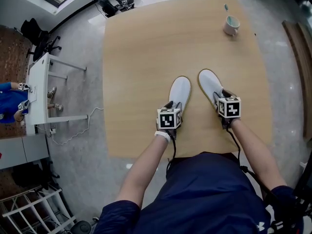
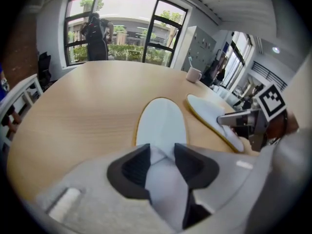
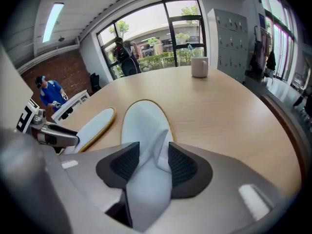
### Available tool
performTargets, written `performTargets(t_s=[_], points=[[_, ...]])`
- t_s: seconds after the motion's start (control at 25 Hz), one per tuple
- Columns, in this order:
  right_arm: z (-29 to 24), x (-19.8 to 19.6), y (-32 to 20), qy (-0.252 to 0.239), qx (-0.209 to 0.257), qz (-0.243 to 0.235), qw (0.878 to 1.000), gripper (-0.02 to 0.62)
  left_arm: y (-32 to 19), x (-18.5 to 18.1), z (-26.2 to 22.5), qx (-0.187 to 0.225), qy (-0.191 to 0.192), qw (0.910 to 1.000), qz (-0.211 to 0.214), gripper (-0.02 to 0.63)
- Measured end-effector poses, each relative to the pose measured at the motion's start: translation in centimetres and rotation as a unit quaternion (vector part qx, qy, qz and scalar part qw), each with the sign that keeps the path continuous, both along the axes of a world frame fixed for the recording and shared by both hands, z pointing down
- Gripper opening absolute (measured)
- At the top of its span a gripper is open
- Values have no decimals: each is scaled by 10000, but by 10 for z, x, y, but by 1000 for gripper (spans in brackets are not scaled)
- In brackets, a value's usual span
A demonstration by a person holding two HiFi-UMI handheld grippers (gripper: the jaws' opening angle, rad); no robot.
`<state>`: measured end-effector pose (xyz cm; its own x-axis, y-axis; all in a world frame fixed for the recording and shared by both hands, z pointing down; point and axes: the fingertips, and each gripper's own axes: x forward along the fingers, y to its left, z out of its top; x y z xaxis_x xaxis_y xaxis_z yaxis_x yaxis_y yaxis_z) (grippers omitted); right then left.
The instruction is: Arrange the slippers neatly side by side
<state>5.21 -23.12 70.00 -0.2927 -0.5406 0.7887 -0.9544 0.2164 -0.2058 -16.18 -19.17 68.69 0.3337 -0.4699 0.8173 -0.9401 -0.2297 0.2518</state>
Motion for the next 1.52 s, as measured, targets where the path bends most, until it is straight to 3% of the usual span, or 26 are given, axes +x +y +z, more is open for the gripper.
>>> performTargets(t_s=[0.2,0.4,0.48,0.52,0.6,0.64,0.68,0.76,0.8,0.84,0.88,0.92,0.96,1.04,1.24,1.32,1.52], points=[[4,-9,15,-243,-129,296,9992,193,8,9,-1,26,213,9990,-387,163],[-19,2,8,-1194,-14,601,9910,229,9,10,-23,158,594,9978,-254,222],[-45,16,4,-1104,403,535,9916,229,7,3,-43,474,480,9976,120,235],[-55,21,4,-874,643,236,9938,229,9,2,-50,622,364,9962,494,236],[-69,14,8,-142,1090,-1112,9877,236,17,7,-53,834,4,9829,1643,236],[-72,4,14,288,1261,-2079,9696,236,23,11,-49,903,-240,9676,2348,236],[-72,-7,22,699,1379,-3093,9383,238,30,15,-44,941,-492,9460,3062,236],[-64,-24,42,1335,1476,-4803,8542,239,44,21,-30,938,-967,8915,4324,245],[-57,-27,51,1552,1470,-5389,8148,241,50,22,-23,906,-1181,8643,4804,257],[-49,-28,56,1720,1440,-5794,7836,243,54,22,-16,859,-1362,8418,5152,270],[-41,-27,58,1837,1392,-6039,7630,254,56,23,-10,803,-1490,8270,5361,282],[-35,-27,57,1891,1340,-6153,7534,269,56,23,-4,748,-1552,8206,5450,287],[-31,-27,53,1879,1286,-6172,7531,276,55,25,0,694,-1554,8209,5452,287],[-25,-30,48,1705,1127,-6087,7666,289,54,28,8,561,-1458,8308,5343,287],[-3,-40,60,1041,573,-5738,8104,304,57,31,19,418,-899,8785,4674,285],[-3,-41,60,917,553,-5554,8246,304,56,32,19,442,-842,8845,4568,285],[-1,-42,61,863,520,-5241,8457,302,55,33,21,384,-859,8885,4491,284]])
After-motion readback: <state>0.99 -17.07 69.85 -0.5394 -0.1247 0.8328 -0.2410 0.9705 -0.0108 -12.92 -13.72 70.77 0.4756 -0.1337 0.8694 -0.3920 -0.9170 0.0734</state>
